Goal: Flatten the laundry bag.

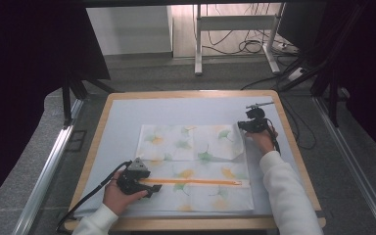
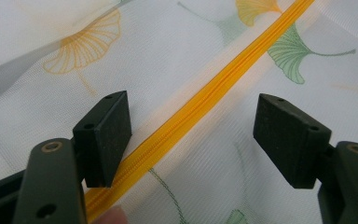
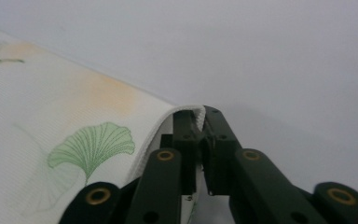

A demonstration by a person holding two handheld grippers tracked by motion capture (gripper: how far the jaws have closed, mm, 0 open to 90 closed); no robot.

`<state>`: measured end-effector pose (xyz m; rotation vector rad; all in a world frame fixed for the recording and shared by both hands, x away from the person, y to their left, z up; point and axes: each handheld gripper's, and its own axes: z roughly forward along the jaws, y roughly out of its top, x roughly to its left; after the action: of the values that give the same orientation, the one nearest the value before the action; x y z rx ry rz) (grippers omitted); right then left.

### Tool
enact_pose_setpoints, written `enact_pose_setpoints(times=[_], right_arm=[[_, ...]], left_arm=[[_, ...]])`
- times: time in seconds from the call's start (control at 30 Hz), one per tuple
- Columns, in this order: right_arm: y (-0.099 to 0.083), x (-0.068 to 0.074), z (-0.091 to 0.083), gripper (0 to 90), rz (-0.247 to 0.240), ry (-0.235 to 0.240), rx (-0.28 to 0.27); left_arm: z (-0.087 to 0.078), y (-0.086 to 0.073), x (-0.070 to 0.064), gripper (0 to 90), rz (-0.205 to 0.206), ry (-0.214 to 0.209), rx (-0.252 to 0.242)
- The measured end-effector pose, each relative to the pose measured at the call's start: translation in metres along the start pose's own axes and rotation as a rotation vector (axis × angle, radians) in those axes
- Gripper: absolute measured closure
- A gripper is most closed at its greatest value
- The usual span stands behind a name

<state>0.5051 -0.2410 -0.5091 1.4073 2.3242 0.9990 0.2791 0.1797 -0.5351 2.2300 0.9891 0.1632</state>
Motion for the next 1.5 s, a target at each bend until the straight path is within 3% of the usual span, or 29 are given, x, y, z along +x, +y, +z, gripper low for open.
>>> enact_pose_setpoints(times=[0.03, 0.13, 0.2, 0.23, 0.27, 0.37, 0.4, 0.43, 0.47, 0.53, 0.6, 0.63, 0.67, 0.7, 0.77, 0.83, 0.93, 1.07, 1.23, 1.33, 1.37, 1.5], right_arm=[[-0.002, 0.000, 0.004, 72.9, -0.007, -0.021, 0.015], [-0.004, 0.001, 0.004, 66.9, -0.019, -0.025, 0.012], [-0.004, 0.005, -0.003, 58.2, -0.057, -0.042, 0.025], [-0.003, 0.012, -0.017, 49.5, -0.112, -0.056, 0.026], [-0.004, 0.015, -0.026, 46.3, -0.149, -0.061, 0.026], [-0.009, 0.025, -0.056, 40.1, -0.231, -0.101, 0.014], [-0.009, 0.025, -0.056, 40.1, -0.231, -0.101, 0.014], [-0.014, 0.032, -0.075, 39.5, -0.271, -0.115, 0.007], [-0.014, 0.032, -0.075, 39.5, -0.271, -0.115, 0.007], [-0.025, 0.050, -0.091, 39.2, -0.343, -0.066, 0.000], [-0.029, 0.058, -0.092, 38.4, -0.371, -0.042, 0.006], [-0.037, 0.077, -0.088, 35.9, -0.425, 0.005, 0.022], [-0.041, 0.087, -0.085, 34.6, -0.460, 0.020, 0.030], [-0.041, 0.087, -0.085, 34.6, -0.460, 0.020, 0.030], [-0.051, 0.115, -0.070, 29.7, -0.542, 0.052, 0.069], [-0.053, 0.123, -0.065, 29.1, -0.569, 0.052, 0.084], [-0.058, 0.144, -0.047, 28.3, -0.650, 0.031, 0.122], [-0.056, 0.151, -0.035, 32.2, -0.697, -0.012, 0.132], [-0.054, 0.153, -0.026, 43.9, -0.743, -0.077, 0.140], [-0.051, 0.151, -0.023, 62.4, -0.747, -0.075, 0.146], [-0.048, 0.149, -0.023, 75.1, -0.726, -0.056, 0.135], [-0.035, 0.142, -0.028, 88.0, -0.668, -0.005, 0.078]], left_arm=[[0.000, 0.000, 0.000, 28.1, 0.001, 0.000, 0.000], [0.000, 0.000, 0.000, 28.1, 0.001, 0.000, 0.000], [0.000, 0.000, 0.000, 28.0, 0.000, 0.001, -0.001], [0.000, 0.000, -0.001, 28.0, -0.004, 0.001, -0.005], [0.000, 0.000, -0.001, 28.0, -0.004, 0.001, -0.005], [0.000, 0.000, 0.000, 28.0, 0.000, -0.001, 0.001], [0.000, 0.000, 0.000, 28.0, 0.000, -0.001, 0.001], [0.000, 0.000, 0.000, 28.0, -0.002, 0.001, 0.001], [0.000, 0.000, 0.000, 28.0, -0.002, 0.001, 0.001], [0.000, 0.000, 0.000, 28.0, -0.001, 0.001, 0.004], [0.000, 0.001, 0.000, 28.0, -0.001, 0.000, 0.004], [0.000, 0.001, 0.000, 28.0, -0.001, 0.000, 0.005], [0.000, 0.001, 0.000, 28.0, -0.001, 0.000, 0.005], [0.000, 0.001, 0.000, 28.0, -0.002, 0.000, 0.004], [0.000, 0.000, 0.000, 28.0, -0.003, 0.002, 0.003], [0.000, 0.000, 0.000, 27.9, -0.004, 0.003, 0.003], [0.000, 0.000, -0.001, 28.0, -0.004, 0.004, 0.003], [0.000, 0.000, 0.000, 28.0, -0.003, 0.002, 0.003], [0.000, 0.000, 0.000, 28.0, -0.003, 0.001, 0.003], [0.000, 0.000, 0.000, 28.0, -0.003, 0.001, 0.003], [0.000, 0.000, 0.000, 28.0, -0.003, 0.002, 0.002], [0.000, 0.000, 0.000, 28.0, -0.002, 0.002, 0.003]])
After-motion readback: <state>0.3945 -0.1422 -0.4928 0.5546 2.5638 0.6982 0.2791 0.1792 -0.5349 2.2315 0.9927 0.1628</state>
